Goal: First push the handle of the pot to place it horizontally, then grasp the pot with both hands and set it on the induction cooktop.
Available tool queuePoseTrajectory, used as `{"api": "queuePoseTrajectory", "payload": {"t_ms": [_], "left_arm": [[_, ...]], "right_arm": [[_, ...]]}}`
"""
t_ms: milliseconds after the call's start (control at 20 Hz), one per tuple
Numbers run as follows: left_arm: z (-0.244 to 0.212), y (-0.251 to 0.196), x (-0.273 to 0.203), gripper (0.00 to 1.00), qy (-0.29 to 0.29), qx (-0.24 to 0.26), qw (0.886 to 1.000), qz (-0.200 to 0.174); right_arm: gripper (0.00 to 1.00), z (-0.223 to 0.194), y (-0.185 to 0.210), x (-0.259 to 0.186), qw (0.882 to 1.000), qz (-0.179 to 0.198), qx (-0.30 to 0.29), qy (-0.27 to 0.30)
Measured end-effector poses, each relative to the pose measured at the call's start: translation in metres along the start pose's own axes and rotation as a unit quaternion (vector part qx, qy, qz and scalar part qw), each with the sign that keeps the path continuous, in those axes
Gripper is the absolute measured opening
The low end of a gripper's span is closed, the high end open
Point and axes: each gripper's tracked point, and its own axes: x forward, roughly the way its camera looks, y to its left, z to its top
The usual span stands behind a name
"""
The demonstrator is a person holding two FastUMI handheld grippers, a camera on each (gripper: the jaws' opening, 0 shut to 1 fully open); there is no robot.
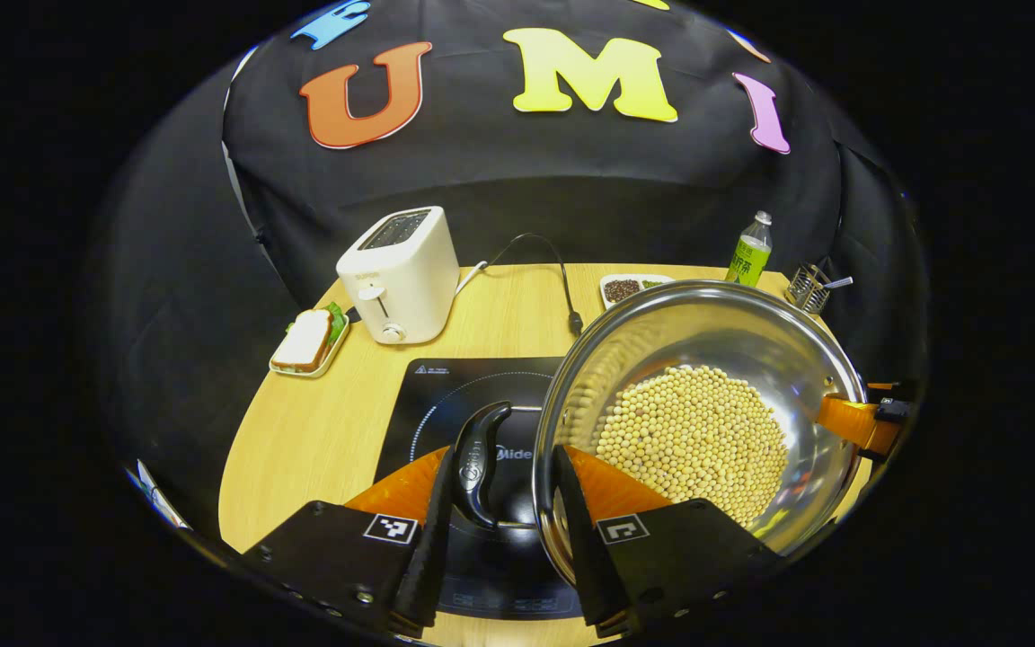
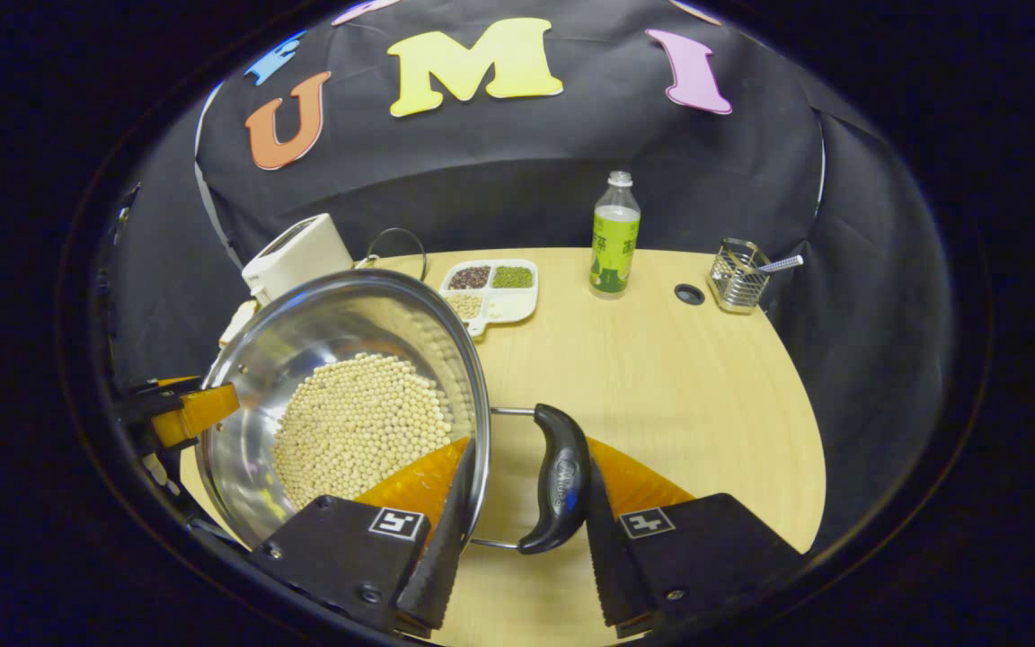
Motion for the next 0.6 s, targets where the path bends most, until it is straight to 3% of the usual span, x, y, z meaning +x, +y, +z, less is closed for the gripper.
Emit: {"api": "queuePoseTrajectory", "payload": {"t_ms": [600], "left_arm": [[-0.008, 0.085, 0.012, 0.58, 0.012, 0.008, 1.0, 0.011]], "right_arm": [[0.63, -0.011, 0.088, 0.022, 1.0, 0.013, 0.022, 0.018]]}}
